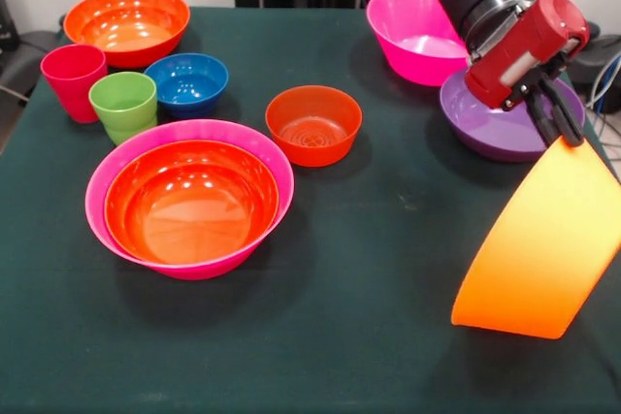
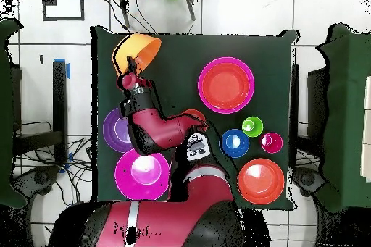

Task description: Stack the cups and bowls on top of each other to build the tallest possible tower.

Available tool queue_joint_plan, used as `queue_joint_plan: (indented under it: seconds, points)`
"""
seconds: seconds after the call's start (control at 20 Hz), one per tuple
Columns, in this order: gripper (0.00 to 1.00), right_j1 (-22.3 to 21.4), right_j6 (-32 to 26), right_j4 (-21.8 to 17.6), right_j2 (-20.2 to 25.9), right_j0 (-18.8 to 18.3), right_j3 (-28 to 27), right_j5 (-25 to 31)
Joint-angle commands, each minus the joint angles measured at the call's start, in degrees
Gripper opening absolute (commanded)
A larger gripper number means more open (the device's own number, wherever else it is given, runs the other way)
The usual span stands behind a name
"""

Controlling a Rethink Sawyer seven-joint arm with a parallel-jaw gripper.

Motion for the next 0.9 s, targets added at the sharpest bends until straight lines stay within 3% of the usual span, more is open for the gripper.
queue_joint_plan:
  seconds: [0.05,0.55,0.9]
  points:
    - [0.0,4.8,2.87,-0.18,4.2,0.48,-3.93,-0.88]
    - [0.0,9.84,2.49,-0.36,4.02,0.85,-5.85,-5.98]
    - [0.0,11.37,4.24,-2.62,3.75,0.68,-5.22,-8.04]
